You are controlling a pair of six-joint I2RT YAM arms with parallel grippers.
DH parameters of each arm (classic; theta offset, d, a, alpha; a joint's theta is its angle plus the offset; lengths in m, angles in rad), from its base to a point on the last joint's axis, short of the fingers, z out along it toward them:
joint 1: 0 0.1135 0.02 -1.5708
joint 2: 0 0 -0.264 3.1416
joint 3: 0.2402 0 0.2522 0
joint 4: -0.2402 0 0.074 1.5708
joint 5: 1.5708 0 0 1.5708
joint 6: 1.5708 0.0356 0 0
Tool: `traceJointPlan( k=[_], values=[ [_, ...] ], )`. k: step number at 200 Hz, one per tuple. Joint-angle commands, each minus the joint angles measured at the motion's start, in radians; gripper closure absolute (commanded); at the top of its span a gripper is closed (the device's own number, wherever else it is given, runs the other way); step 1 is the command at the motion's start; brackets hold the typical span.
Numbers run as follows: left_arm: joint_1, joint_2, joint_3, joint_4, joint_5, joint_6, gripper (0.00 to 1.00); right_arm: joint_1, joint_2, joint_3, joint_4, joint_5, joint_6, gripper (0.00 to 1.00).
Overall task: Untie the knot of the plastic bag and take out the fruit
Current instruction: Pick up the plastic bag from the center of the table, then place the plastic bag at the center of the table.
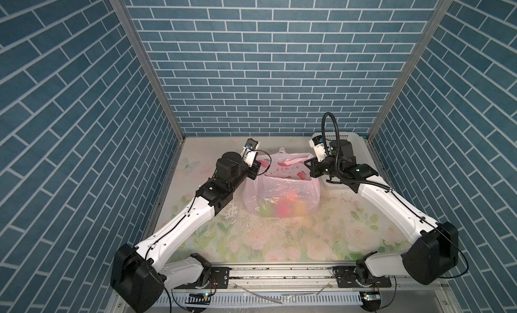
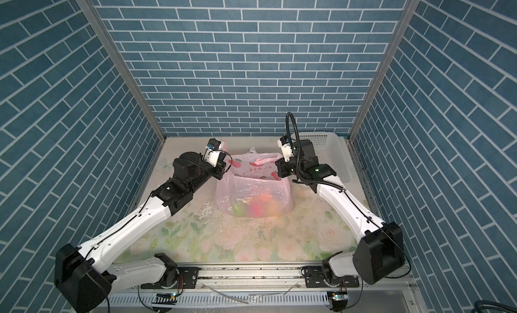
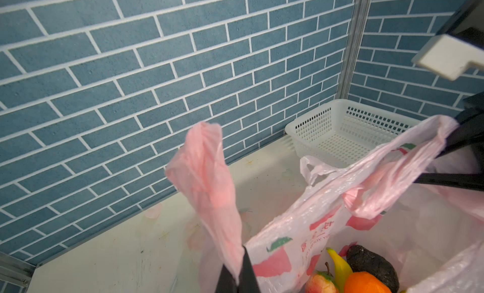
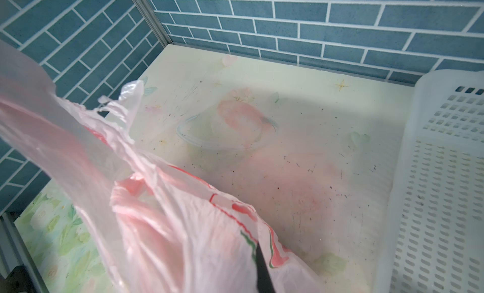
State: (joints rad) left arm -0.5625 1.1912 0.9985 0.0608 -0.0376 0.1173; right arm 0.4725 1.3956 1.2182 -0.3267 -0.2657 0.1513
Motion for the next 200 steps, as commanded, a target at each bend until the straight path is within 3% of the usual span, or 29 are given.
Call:
traceJointPlan(
  k=[1, 67, 146, 182, 200],
  values=[
    [0.029, -0.007, 0.044, -0.003, 0.063, -0.025, 1.00, -0.018, 0.025, 0.109, 0.086, -0.044, -0.041, 1.00],
    [0.052, -0.065, 0.039, -0.009, 0.099, -0.048, 1.00, -0.034, 0.026, 0.121, 0.141, -0.109, -0.024, 1.00],
    [0.046, -0.329, -0.283, -0.075, 0.190, -0.299, 1.00, -0.032, -0.136, -0.229, 0.155, -0.133, 0.096, 1.00],
    [0.022, -0.402, -0.349, -0.107, 0.180, -0.318, 1.00, -0.032, -0.152, -0.293, 0.126, -0.131, 0.122, 1.00],
    [0.019, -0.409, -0.341, -0.105, 0.181, -0.318, 1.00, -0.032, -0.168, -0.282, 0.058, -0.113, 0.117, 0.71]
  ],
)
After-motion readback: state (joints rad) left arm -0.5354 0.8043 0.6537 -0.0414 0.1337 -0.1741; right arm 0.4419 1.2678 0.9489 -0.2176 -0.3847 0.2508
